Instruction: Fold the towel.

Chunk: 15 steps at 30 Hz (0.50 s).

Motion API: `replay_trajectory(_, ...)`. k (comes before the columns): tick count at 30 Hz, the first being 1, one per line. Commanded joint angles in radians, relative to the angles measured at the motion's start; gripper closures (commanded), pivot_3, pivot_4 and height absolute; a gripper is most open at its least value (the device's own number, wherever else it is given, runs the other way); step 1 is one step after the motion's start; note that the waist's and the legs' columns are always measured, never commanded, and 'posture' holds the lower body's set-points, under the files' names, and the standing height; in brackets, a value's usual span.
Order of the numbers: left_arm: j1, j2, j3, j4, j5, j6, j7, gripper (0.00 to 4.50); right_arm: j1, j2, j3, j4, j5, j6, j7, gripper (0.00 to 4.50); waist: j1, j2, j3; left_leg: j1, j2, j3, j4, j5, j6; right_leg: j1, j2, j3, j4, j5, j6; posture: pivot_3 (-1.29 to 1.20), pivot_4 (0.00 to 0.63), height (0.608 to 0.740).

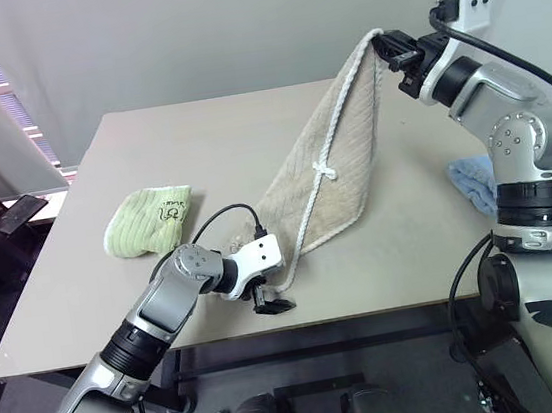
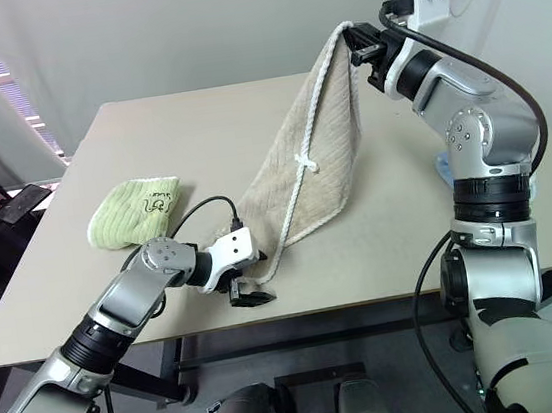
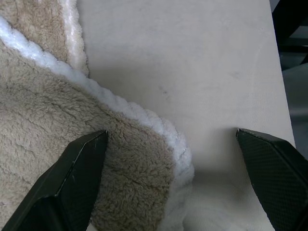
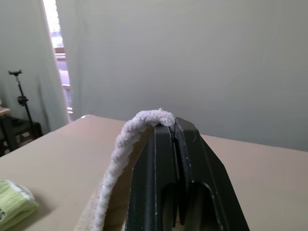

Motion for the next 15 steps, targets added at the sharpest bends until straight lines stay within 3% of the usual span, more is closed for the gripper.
replay_trajectory(1, 0.021, 0.032, 0.011, 0.037, 0.026, 0.046, 0.026, 0.18, -0.024, -0.011, -0.035, -0.019, -0.003, -0.026, -0.01, 4.5, 0.0, 0.0, 0.0, 0.0, 0.0, 0.0, 0.001, 0.0, 0.0, 0.0, 0.0, 0.0, 0.001, 0.0, 0.0, 0.0, 0.0, 0.715)
replay_trajectory(3, 0.021, 0.027, 0.007, 0.042, 0.027, 0.044, 0.032, 0.57, -0.027, -0.01, -0.038, -0.009, -0.002, -0.026, -0.017, 4.5, 0.001, 0.0, 0.0, 0.001, 0.0, 0.0, 0.002, 0.0, 0.0, 0.0, 0.0, 0.0, 0.003, 0.0, 0.0, 0.0, 0.0, 0.715)
replay_trajectory(14, 0.026, 0.019, 0.014, 0.049, 0.002, 0.065, 0.049, 4.39, -0.024, 0.003, -0.026, 0.003, -0.016, -0.046, -0.016, 4.5, 0.003, 0.0, 0.0, 0.001, 0.001, 0.0, 0.005, 0.0, 0.0, 0.0, 0.0, 0.0, 0.004, 0.001, -0.001, 0.0, 0.0, 0.715)
replay_trajectory(15, 0.028, 0.021, 0.017, 0.049, 0.0, 0.064, 0.048, 4.48, -0.021, 0.004, -0.026, 0.001, -0.017, -0.048, -0.015, 4.5, 0.003, 0.0, 0.0, 0.001, 0.001, 0.0, 0.005, 0.0, 0.0, 0.0, 0.0, 0.0, 0.004, 0.001, -0.001, 0.0, 0.0, 0.715)
